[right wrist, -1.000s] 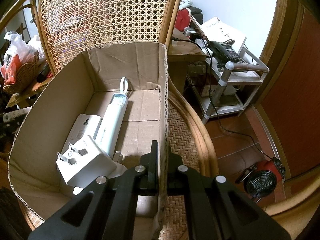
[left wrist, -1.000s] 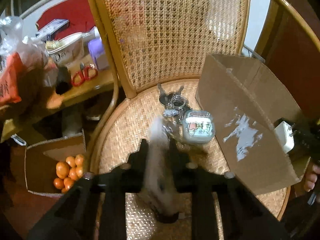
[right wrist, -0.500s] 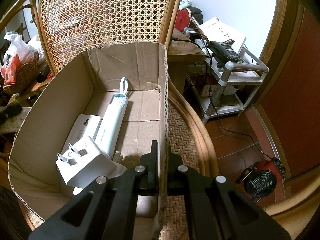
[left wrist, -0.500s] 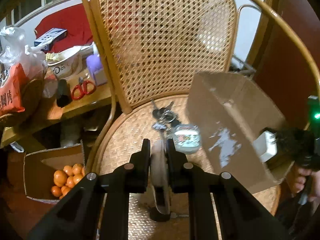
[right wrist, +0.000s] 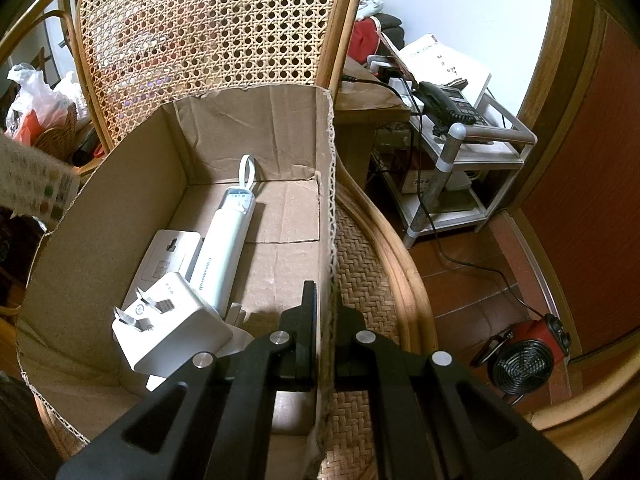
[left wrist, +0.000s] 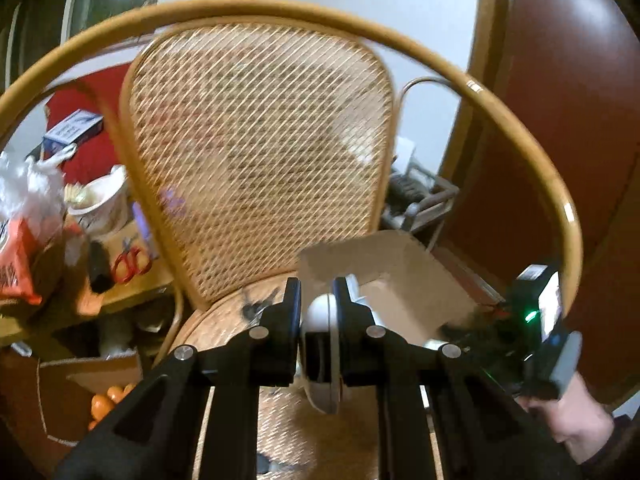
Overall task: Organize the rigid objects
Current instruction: 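Carry the white remote into the box and release it with the left tool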
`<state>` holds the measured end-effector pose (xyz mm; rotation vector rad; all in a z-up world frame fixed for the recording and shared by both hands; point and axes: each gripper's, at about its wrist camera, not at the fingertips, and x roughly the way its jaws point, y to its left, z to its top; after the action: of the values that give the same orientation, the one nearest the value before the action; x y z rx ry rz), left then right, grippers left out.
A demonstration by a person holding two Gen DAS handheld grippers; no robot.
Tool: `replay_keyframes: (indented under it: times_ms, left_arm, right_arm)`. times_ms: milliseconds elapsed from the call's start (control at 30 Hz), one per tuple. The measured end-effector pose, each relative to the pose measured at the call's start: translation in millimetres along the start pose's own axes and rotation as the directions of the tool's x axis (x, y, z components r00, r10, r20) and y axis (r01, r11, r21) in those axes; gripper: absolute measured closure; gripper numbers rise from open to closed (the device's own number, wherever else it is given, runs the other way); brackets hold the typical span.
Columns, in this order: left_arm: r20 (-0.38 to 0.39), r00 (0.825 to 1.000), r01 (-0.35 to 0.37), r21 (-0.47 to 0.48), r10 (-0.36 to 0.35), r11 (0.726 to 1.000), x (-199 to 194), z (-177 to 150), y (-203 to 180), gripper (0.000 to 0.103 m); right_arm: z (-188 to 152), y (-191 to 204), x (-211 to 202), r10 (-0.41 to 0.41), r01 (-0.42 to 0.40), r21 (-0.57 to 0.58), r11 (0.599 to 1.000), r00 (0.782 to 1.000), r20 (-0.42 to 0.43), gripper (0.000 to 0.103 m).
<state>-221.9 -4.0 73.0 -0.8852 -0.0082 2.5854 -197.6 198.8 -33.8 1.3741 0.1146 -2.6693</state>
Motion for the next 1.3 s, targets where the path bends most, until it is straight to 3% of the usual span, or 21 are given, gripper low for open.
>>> replay_keyframes:
  times_ms: [233, 500, 667, 800, 1000, 1100, 1133, 1200, 1300]
  left_arm:
    - [0.055, 0.996, 0.074, 0.039, -0.076, 0.996, -9, 19, -40, 0.089]
    - [-0.099, 0.990, 0.112, 0.068, -0.105, 0.991, 43, -1, -65, 0.089]
    - [-0.193, 0.979, 0.085, 0.062, -0.071, 0.994, 83, -24, -63, 0.089]
    - [-0.186, 0.981, 0.072, 0.046, -0.062, 0.996, 92, -29, -60, 0.089]
    - [-0.184, 0.983, -0.005, 0.025, 0.009, 1.000, 105, -32, -55, 0.087]
    - [-0.187, 0.979, -0.070, 0.056, 0.079, 0.996, 115, -40, -57, 0.076]
    - [-0.188, 0.977, -0.086, 0.073, 0.098, 0.994, 117, -42, -59, 0.061]
    - [-0.189, 0.979, -0.059, 0.070, 0.072, 0.996, 119, -46, -60, 0.045]
    - [-0.163, 0.982, -0.082, 0.108, 0.099, 0.991, 117, -45, -68, 0.030]
  right_arm:
    - [0, 0, 0, 0.001, -0.001, 0.000, 1.000, 1.000, 0.000, 0.097]
    - [0, -1, 0, 0.000, 0.000, -0.001, 1.000, 1.000, 0.000, 0.097]
    - [0, -1, 0, 0.000, 0.000, 0.000, 1.000, 1.000, 0.000, 0.097]
    - [0, -1, 0, 0.002, -0.002, -0.001, 1.000, 1.000, 0.001, 0.097]
    - [0, -1, 0, 0.001, -0.001, 0.000, 1.000, 1.000, 0.001, 0.097]
    - [-1, -1, 0, 0.002, -0.002, 0.000, 1.000, 1.000, 0.001, 0.097]
    - [-1, -1, 0, 0.001, -0.001, 0.000, 1.000, 1.000, 0.001, 0.097]
    - [-1, -1, -1, 0.002, -0.002, -0.003, 1.000, 1.000, 0.002, 0.097]
    - [0, -3, -2, 0.003, -0.003, -0.003, 1.000, 1.000, 0.001, 0.097]
